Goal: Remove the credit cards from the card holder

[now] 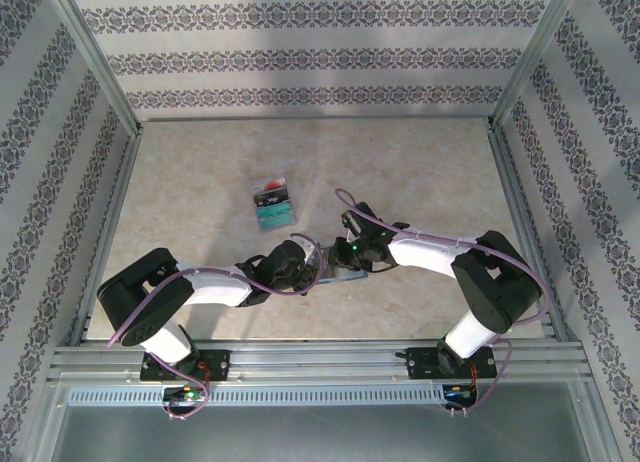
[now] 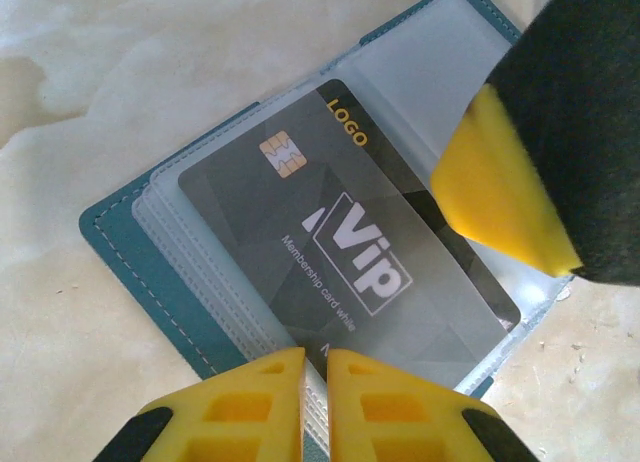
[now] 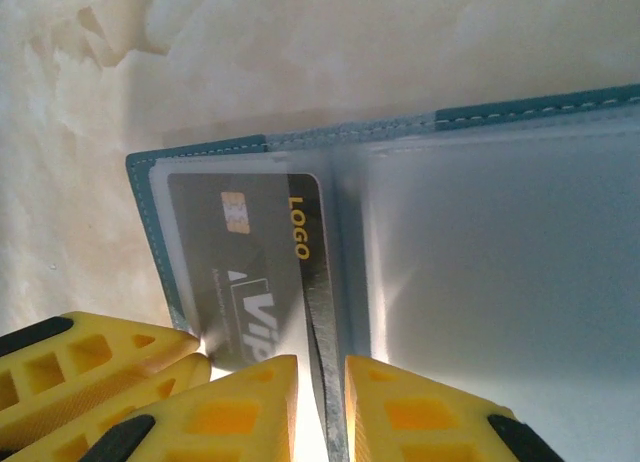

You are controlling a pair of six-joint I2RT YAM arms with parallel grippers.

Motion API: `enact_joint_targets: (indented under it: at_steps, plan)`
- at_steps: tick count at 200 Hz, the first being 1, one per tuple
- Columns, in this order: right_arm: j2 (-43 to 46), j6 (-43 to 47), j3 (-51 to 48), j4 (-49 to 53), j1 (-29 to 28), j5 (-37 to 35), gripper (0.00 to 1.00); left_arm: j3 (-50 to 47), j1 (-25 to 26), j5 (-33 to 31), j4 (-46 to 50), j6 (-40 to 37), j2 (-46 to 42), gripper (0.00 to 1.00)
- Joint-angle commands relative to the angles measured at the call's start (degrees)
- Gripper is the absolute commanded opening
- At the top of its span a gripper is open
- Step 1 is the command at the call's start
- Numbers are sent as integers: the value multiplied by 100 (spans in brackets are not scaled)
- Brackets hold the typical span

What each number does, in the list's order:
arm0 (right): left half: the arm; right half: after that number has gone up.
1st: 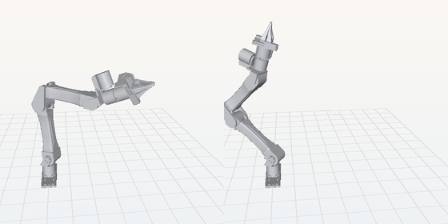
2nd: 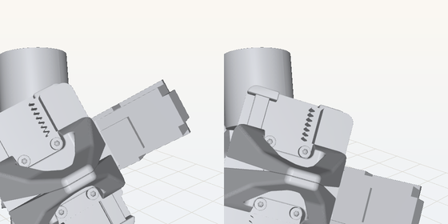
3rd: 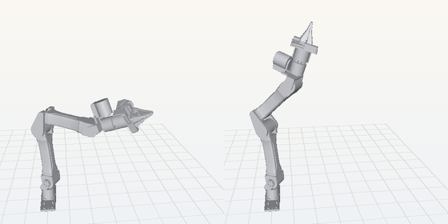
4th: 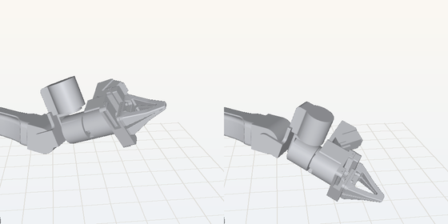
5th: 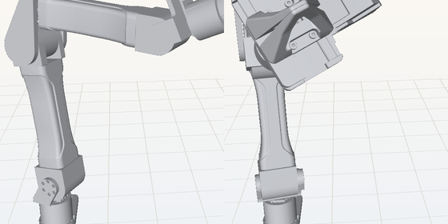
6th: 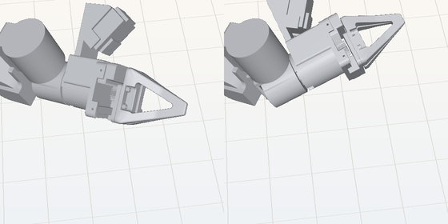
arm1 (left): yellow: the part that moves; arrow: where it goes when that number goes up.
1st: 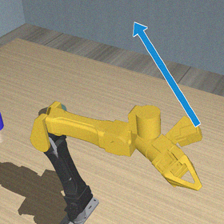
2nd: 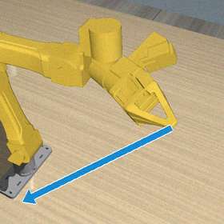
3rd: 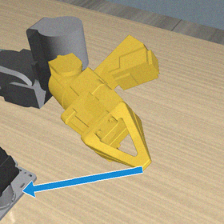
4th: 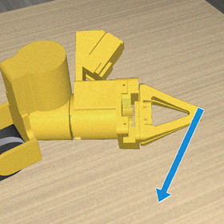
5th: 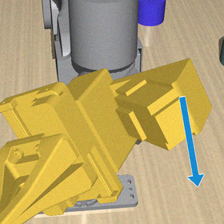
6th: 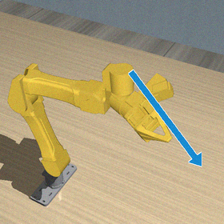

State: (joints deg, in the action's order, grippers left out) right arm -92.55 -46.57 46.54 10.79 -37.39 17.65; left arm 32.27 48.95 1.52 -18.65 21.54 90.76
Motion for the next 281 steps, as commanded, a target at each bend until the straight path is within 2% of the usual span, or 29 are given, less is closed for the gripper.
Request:
enact_joint_targets:
  at_steps: [1, 108, 281]
  plan:
    - [-79, 17, 92, -69, -35, 46, 21, 60, -70, 72, 221, 62, 3, 13]
    - [-290, 16, 30, -308, -56, 149, 21, 51, -71, 103, 231, 49, 56, 12]
    - [299, -298, -714, -1790, 132, 1182, 17, 63, -70, 130, 371, 37, 29, 13]
